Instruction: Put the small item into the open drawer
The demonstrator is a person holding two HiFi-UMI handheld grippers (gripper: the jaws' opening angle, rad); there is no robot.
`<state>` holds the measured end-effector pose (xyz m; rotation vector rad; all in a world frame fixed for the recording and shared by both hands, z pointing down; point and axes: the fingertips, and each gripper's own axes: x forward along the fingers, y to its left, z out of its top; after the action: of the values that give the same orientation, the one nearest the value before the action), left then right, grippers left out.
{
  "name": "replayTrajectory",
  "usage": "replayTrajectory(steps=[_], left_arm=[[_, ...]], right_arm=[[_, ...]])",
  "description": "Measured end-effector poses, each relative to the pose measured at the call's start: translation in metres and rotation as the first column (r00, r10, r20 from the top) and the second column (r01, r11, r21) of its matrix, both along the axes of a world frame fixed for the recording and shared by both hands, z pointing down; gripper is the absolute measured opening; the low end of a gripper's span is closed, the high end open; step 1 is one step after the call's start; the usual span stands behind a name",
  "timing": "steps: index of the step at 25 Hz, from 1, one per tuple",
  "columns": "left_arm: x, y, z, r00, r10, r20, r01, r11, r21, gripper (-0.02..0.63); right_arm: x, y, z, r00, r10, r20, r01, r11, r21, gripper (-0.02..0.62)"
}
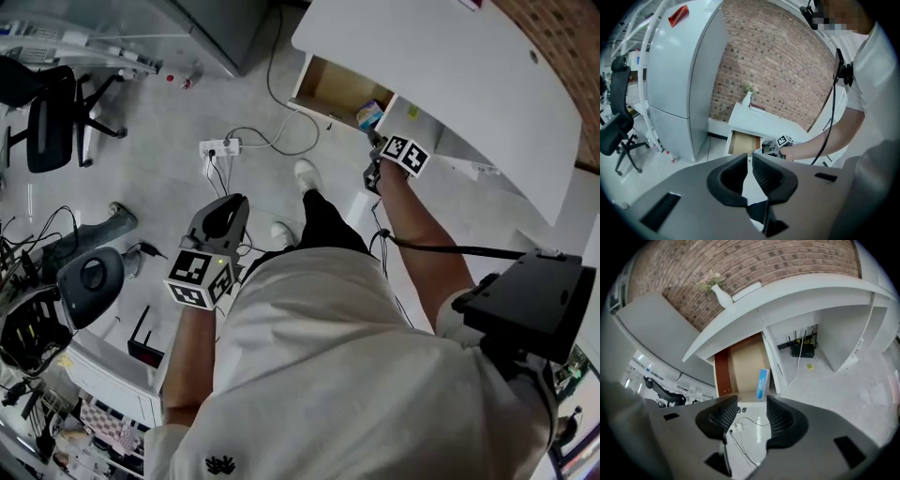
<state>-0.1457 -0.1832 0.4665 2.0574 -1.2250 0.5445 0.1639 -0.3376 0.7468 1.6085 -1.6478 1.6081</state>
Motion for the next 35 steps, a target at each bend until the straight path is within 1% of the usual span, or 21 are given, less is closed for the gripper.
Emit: replayTrajectory(steps=[1, 3, 5, 7, 9, 10, 13, 14, 16, 19, 21, 23, 25, 27, 30, 35], left_arm=[[-0.003, 0.004, 0.002, 1.0, 0.0, 0.001, 0.0, 1.0, 0.01, 0.046], [-0.008, 0.028, -0.004, 1.0, 0.008, -0.003, -0.008, 0.999, 0.041, 0.046], [-0.016, 0.057, -0.019, 1.0, 0.015, -0.019, -0.014, 0.997, 0.07, 0.046], [-0.028, 0.08, -0.032, 0.999, 0.015, -0.032, -0.012, 0.996, 0.083, 0.046], [-0.039, 0.099, -0.04, 0.999, 0.011, -0.039, -0.007, 0.996, 0.088, 0.046], [-0.043, 0.107, -0.043, 0.999, 0.008, -0.044, -0.003, 0.996, 0.093, 0.046], [-0.048, 0.137, -0.049, 0.998, -0.007, -0.068, 0.014, 0.994, 0.109, 0.046], [-0.049, 0.149, -0.05, 0.997, -0.01, -0.074, 0.019, 0.993, 0.113, 0.046], [-0.053, 0.174, -0.052, 0.997, -0.016, -0.076, 0.024, 0.993, 0.117, 0.046], [-0.056, 0.206, -0.054, 0.998, -0.021, -0.066, 0.029, 0.992, 0.121, 0.046], [-0.059, 0.228, -0.057, 0.998, -0.024, -0.063, 0.032, 0.99, 0.135, 0.046], [-0.065, 0.256, -0.062, 0.997, -0.026, -0.068, 0.036, 0.988, 0.148, 0.046], [-0.07, 0.279, -0.063, 0.997, -0.031, -0.076, 0.042, 0.988, 0.15, 0.046], [-0.068, 0.285, -0.06, 0.996, -0.035, -0.079, 0.046, 0.988, 0.146, 0.046], [-0.065, 0.297, -0.059, 0.996, -0.029, -0.085, 0.041, 0.989, 0.144, 0.046], [-0.055, 0.302, -0.055, 0.997, -0.013, -0.078, 0.025, 0.988, 0.152, 0.046]], right_arm=[[-0.007, 0.01, 0.0, 0.999, -0.043, -0.004, 0.043, 0.999, 0.004, 0.218], [-0.02, 0.046, -0.015, 0.991, -0.134, -0.02, 0.134, 0.991, 0.025, 0.218], [-0.035, 0.087, -0.043, 0.969, -0.242, -0.055, 0.245, 0.969, 0.044, 0.206], [-0.056, 0.124, -0.068, 0.931, -0.355, -0.09, 0.36, 0.932, 0.044, 0.154], [-0.076, 0.158, -0.085, 0.892, -0.439, -0.104, 0.445, 0.895, 0.036, 0.105], [-0.083, 0.173, -0.092, 0.876, -0.469, -0.108, 0.475, 0.879, 0.034, 0.082], [-0.098, 0.213, -0.114, 0.83, -0.545, -0.12, 0.554, 0.831, 0.051, 0.049], [-0.103, 0.228, -0.121, 0.815, -0.568, -0.117, 0.576, 0.815, 0.059, 0.048], [-0.116, 0.261, -0.136, 0.791, -0.606, -0.092, 0.612, 0.788, 0.072, 0.044], [-0.134, 0.307, -0.155, 0.764, -0.645, -0.035, 0.645, 0.76, 0.084, 0.041], [-0.145, 0.337, -0.168, 0.741, -0.671, -0.027, 0.67, 0.736, 0.096, 0.04], [-0.159, 0.373, -0.183, 0.713, -0.7, -0.034, 0.699, 0.705, 0.12, 0.037], [-0.175, 0.402, -0.197, 0.683, -0.73, -0.02, 0.723, 0.672, 0.161, 0.037], [-0.184, 0.414, -0.204, 0.658, -0.753, 0.0, 0.738, 0.645, 0.196, 0.037], [-0.19, 0.431, -0.215, 0.632, -0.775, -0.008, 0.757, 0.615, 0.222, 0.035], [-0.188, 0.445, -0.222, 0.597, -0.802, -0.018, 0.779, 0.575, 0.25, 0.034]])
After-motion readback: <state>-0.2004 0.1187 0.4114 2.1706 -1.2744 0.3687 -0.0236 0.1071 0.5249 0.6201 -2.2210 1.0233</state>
